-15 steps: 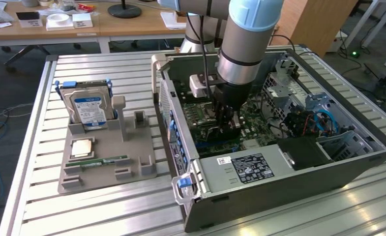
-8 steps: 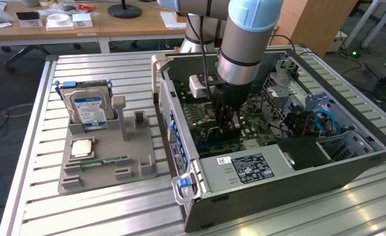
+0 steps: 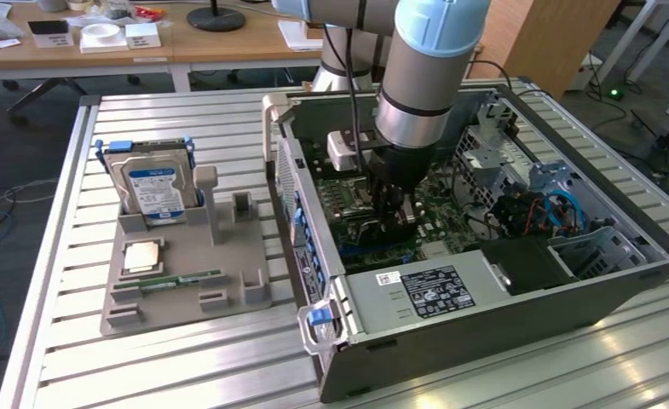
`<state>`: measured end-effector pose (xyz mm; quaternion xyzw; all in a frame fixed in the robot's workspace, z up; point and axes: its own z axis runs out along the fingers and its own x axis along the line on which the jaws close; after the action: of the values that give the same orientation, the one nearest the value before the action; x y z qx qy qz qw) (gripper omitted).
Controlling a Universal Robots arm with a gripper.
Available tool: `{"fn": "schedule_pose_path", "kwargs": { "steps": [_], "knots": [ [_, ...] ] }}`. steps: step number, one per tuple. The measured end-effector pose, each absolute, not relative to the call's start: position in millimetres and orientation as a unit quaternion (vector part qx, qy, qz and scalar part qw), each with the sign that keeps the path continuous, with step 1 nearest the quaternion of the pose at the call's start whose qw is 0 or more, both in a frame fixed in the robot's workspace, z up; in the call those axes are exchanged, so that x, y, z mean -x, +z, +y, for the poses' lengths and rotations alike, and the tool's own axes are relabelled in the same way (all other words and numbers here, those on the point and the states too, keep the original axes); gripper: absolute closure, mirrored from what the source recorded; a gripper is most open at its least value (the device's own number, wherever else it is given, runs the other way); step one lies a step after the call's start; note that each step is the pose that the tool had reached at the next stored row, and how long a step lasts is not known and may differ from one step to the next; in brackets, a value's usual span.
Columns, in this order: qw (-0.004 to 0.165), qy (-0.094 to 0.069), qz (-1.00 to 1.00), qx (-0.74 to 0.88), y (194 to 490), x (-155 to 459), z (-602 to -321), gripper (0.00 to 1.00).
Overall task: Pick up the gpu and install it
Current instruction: 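Insert the gpu into the slot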
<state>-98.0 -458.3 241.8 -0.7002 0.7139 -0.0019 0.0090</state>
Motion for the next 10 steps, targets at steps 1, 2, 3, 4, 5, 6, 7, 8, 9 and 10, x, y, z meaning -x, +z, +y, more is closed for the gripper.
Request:
{"fn": "schedule_pose_path", "kwargs": {
  "steps": [1,2,3,4,5,6,7,8,9,10],
  "knots": [
    [0.009,-0.002,0.714,0.7,241.8,98.0,-458.3,0.74],
    [0.009,-0.002,0.714,0.7,241.8,98.0,-458.3,0.74],
    [0.009,-0.002,0.714,0.7,241.8,98.0,-458.3,0.74],
    [0.009,-0.002,0.714,0.7,241.7,98.1,-458.3,0.74],
    [0.009,-0.002,0.714,0.7,241.6,98.5,-458.4,0.74],
    [0.009,-0.002,0.714,0.7,241.3,98.9,-458.4,0.74],
    [0.009,-0.002,0.714,0.7,241.2,99.2,-458.4,0.74],
    [0.009,-0.002,0.714,0.7,240.9,99.4,-458.4,0.74],
    [0.009,-0.002,0.714,0.7,240.9,99.4,-458.3,0.74],
    [0.009,-0.002,0.714,0.7,240.9,99.4,-458.3,0.74]
  ]
}}
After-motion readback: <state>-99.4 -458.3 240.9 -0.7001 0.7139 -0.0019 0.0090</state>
